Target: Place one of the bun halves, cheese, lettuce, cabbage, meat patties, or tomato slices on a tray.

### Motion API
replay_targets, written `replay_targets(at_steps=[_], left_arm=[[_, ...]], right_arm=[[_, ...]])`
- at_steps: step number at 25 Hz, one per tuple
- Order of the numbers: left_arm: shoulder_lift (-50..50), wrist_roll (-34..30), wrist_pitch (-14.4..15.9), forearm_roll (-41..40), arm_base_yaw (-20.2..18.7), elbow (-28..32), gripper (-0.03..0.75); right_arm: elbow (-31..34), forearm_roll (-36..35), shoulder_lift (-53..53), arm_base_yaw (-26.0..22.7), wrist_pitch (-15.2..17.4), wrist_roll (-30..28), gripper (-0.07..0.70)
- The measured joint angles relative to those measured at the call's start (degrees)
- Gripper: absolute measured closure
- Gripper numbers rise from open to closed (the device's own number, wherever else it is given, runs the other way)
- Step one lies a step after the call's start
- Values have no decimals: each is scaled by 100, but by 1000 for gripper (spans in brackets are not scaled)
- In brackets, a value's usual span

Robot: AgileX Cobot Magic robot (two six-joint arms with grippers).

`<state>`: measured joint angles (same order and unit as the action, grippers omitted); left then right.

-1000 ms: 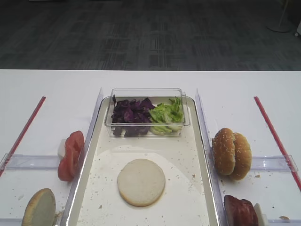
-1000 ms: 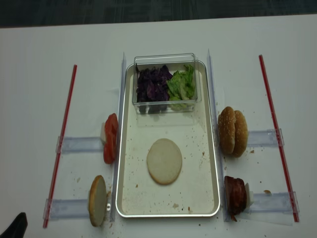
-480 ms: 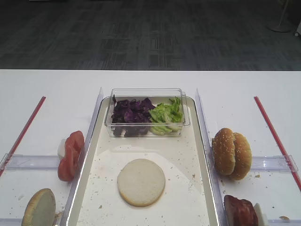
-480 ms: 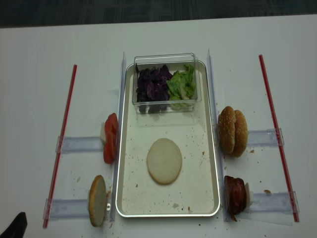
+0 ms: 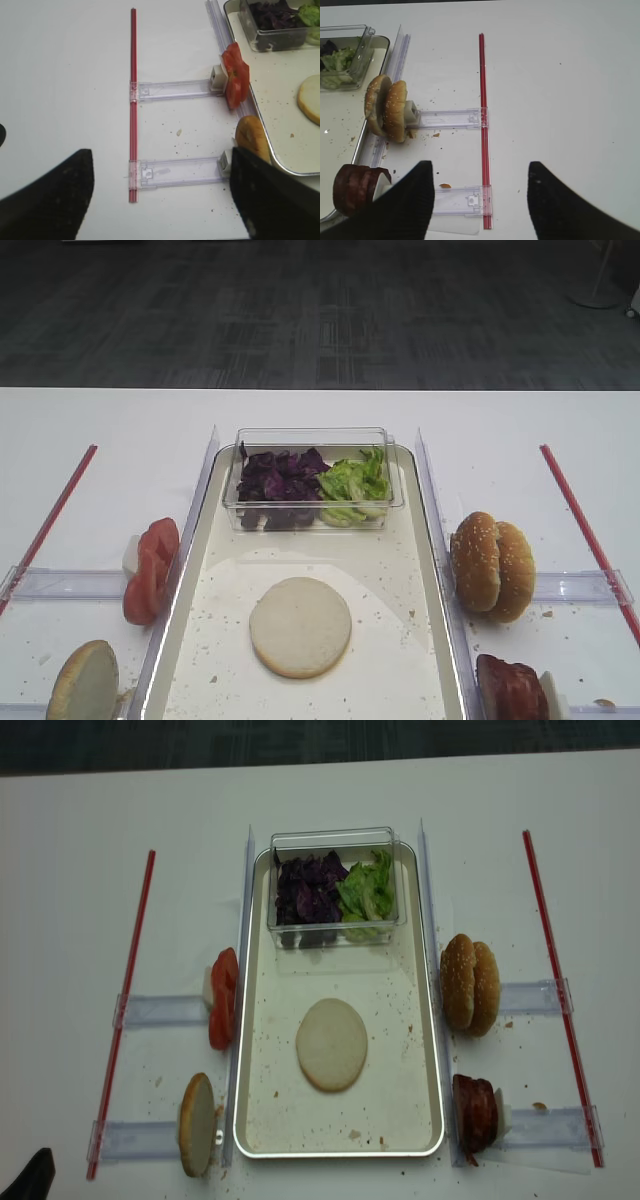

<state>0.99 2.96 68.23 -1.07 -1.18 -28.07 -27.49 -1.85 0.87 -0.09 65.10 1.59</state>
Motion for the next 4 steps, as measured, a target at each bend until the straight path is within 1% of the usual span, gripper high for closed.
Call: replay_targets(at_steps=[4], left_arm=[[0, 0, 0, 0, 0, 0, 197]], right_arm=[[0, 0, 0, 0, 0, 0, 186]])
